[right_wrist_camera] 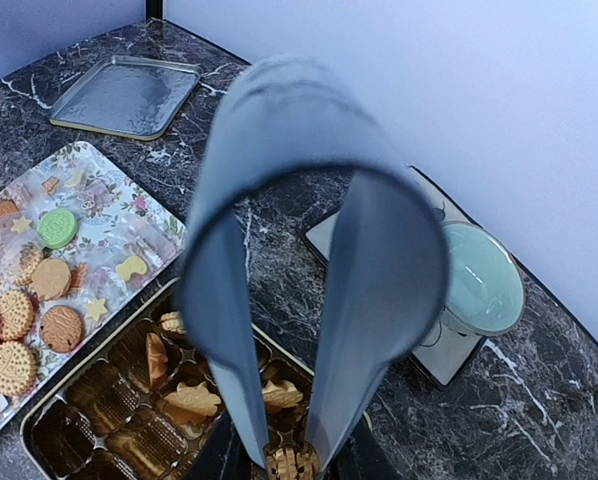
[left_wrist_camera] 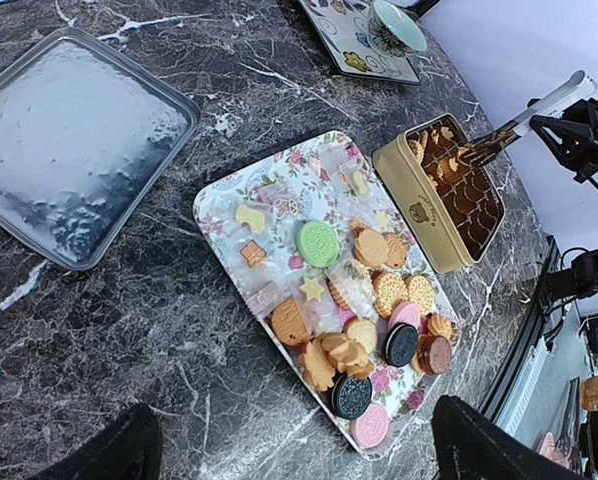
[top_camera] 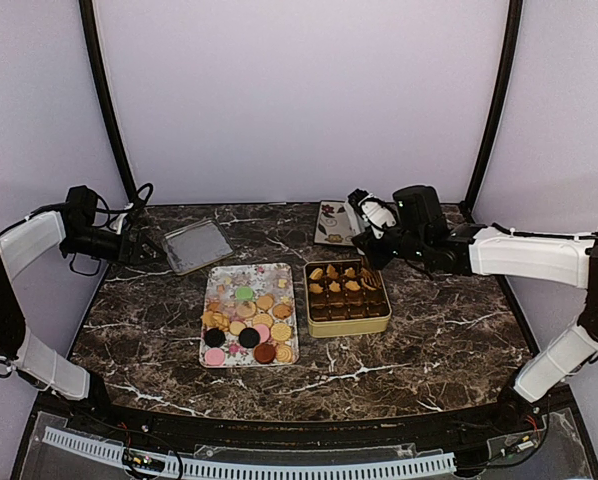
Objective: Pack the cookies
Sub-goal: Place the fake cookies in the empty pocket of the box.
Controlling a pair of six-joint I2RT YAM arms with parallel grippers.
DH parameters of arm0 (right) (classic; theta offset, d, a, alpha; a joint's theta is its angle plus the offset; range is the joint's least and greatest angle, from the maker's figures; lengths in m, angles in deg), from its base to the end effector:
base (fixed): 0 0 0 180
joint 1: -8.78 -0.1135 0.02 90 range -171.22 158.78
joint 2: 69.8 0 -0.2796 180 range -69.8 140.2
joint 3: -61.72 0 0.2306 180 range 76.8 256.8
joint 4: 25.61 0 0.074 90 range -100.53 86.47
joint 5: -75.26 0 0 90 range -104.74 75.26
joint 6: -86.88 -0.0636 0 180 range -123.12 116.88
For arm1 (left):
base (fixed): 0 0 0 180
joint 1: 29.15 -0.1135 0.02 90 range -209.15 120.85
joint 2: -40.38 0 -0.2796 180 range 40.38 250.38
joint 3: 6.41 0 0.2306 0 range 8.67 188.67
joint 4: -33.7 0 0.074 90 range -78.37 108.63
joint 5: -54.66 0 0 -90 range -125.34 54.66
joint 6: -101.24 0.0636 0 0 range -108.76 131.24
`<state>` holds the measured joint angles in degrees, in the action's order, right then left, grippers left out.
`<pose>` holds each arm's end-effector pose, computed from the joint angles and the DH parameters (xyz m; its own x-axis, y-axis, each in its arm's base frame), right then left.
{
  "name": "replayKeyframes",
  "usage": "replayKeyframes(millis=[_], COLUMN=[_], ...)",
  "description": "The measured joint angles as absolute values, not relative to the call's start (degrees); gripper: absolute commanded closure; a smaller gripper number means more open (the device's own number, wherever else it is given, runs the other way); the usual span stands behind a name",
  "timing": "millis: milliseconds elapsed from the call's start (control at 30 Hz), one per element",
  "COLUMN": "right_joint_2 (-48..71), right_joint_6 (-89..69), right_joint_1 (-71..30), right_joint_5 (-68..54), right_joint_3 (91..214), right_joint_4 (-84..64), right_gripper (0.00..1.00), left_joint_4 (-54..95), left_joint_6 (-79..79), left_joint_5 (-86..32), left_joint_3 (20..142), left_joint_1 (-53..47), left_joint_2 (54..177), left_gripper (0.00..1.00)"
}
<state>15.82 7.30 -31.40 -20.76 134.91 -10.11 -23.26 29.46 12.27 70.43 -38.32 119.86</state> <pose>0.2680 0.2176 0.2784 -0.2487 -0.4455 -0.8601 -0.6261 0.7514 -0.2081 0.2626 -0.0052 0.2770 -0.7270 0.0962 -0.6798 0.5146 0.7317 -0.4469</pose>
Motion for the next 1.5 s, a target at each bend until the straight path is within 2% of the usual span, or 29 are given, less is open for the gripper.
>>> replayKeyframes(millis=[67, 200, 267, 400, 633, 867, 1033, 1500], right_joint_2=[15.84, 15.34, 14.16, 10.44, 7.03, 6.42, 6.4, 5.81], right_joint_6=[7.34, 7.32, 7.52, 7.3, 6.36, 3.45, 3.12, 2.36], right_joint_1=[-31.47, -31.51, -31.49, -31.4, -31.4, -31.4, -31.4, -31.4], right_joint_5=[-20.89, -21.04, -21.13, -20.85, -20.15, -18.99, -19.67, -20.37], right_joint_3=[134.95, 135.08, 135.08, 135.37, 135.32, 132.92, 132.94, 136.88], right_joint_4=[-10.11, -9.76, -9.56, -9.34, -10.92, -13.69, -14.85, -11.92], right_gripper=[0.76, 0.54, 0.5, 0.49, 0.57, 0.78, 0.97, 0.98], left_joint_4=[-23.26, -23.26, -23.26, -23.26, -23.24, -23.26, -23.26, -23.26], left_joint_6=[29.48, 29.48, 29.48, 29.48, 29.48, 29.48, 29.48, 29.48], left_joint_5=[12.27, 12.27, 12.27, 12.29, 12.29, 12.29, 12.27, 12.27], left_joint_3=[70.43, 70.43, 70.43, 70.43, 70.43, 70.43, 70.43, 70.43], left_joint_1=[-38.32, -38.32, -38.32, -38.32, -38.32, -38.32, -38.32, -38.32], left_joint_2=[119.86, 119.84, 119.84, 119.86, 119.86, 119.84, 119.84, 119.84], left_gripper=[0.04, 0.04, 0.04, 0.04, 0.04, 0.04, 0.04, 0.04])
